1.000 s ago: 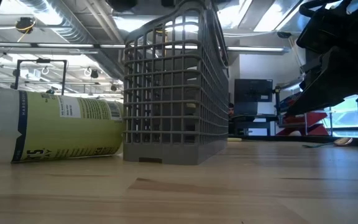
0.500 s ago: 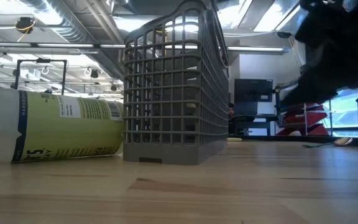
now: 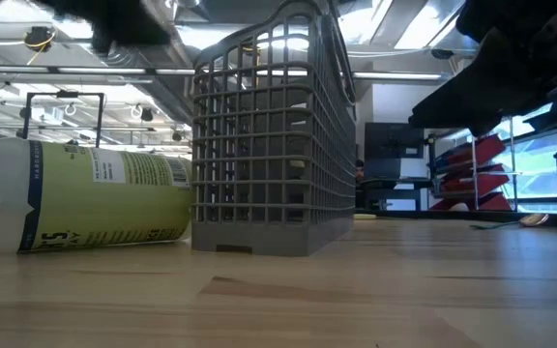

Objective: Sort silverware
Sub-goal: Put the spoon into the silverware basket

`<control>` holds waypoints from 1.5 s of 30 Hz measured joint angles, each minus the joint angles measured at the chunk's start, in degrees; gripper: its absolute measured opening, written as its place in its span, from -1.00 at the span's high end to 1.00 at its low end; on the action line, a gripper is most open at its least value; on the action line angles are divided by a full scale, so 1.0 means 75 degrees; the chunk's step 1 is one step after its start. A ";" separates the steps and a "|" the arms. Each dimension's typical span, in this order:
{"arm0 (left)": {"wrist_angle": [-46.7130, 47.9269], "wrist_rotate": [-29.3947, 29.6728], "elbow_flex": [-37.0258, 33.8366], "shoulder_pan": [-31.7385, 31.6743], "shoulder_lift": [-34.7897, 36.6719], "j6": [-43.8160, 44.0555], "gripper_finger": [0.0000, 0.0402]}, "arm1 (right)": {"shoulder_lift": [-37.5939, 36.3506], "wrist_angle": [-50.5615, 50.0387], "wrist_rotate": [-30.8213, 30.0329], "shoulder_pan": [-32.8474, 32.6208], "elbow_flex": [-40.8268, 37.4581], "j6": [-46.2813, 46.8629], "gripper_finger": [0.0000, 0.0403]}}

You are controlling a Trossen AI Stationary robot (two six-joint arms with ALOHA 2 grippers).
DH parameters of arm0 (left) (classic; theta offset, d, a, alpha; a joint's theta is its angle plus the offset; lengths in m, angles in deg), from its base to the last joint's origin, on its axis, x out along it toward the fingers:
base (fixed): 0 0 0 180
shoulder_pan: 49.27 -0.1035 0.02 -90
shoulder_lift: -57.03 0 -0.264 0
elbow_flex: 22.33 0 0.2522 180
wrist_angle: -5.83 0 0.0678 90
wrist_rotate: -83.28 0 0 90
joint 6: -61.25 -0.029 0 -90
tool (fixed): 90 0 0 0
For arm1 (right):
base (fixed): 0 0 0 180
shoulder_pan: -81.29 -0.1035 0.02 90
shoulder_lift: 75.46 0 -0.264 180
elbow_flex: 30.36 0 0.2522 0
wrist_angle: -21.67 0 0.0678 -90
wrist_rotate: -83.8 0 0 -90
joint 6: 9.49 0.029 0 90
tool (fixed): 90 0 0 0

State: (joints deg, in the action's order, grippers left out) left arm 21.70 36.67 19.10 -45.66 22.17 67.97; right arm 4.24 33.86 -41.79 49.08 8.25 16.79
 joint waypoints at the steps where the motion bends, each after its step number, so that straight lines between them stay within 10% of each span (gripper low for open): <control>1: -0.0040 0.0107 -0.0383 -0.0066 0.0063 0.0220 0.39 | 0.0000 0.0000 -0.0001 -0.0002 0.0000 -0.0003 0.53; 7: -0.0201 0.0893 -0.1647 -0.0766 -0.0164 0.1471 0.39 | 0.0000 -0.0066 -0.0001 -0.0002 0.0000 -0.0048 0.53; 16: -0.1523 -0.1160 -0.1645 -0.1754 -0.1278 0.1328 0.39 | -0.0066 -0.0495 0.0001 -0.0002 0.0019 -0.0145 0.53; 27: -0.3483 -0.4335 -0.2027 -0.1644 -0.1578 -0.0392 0.39 | -0.0312 -1.0647 0.0897 0.1125 0.3945 0.1348 0.53; 34: -0.6596 -0.5055 -0.3303 -0.1411 -0.1572 -0.1157 0.39 | -0.0306 -1.3093 0.3410 0.3533 0.4341 -0.1717 0.62; 45: -0.7084 -0.5391 -0.3621 -0.1171 -0.1589 -0.1592 0.39 | 0.0223 -1.3670 0.3880 0.6547 0.4334 -0.6611 0.67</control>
State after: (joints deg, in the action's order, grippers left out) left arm -31.42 -3.76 -8.06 -54.44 10.25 56.03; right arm 5.91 -68.66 -12.69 98.18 40.75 -32.79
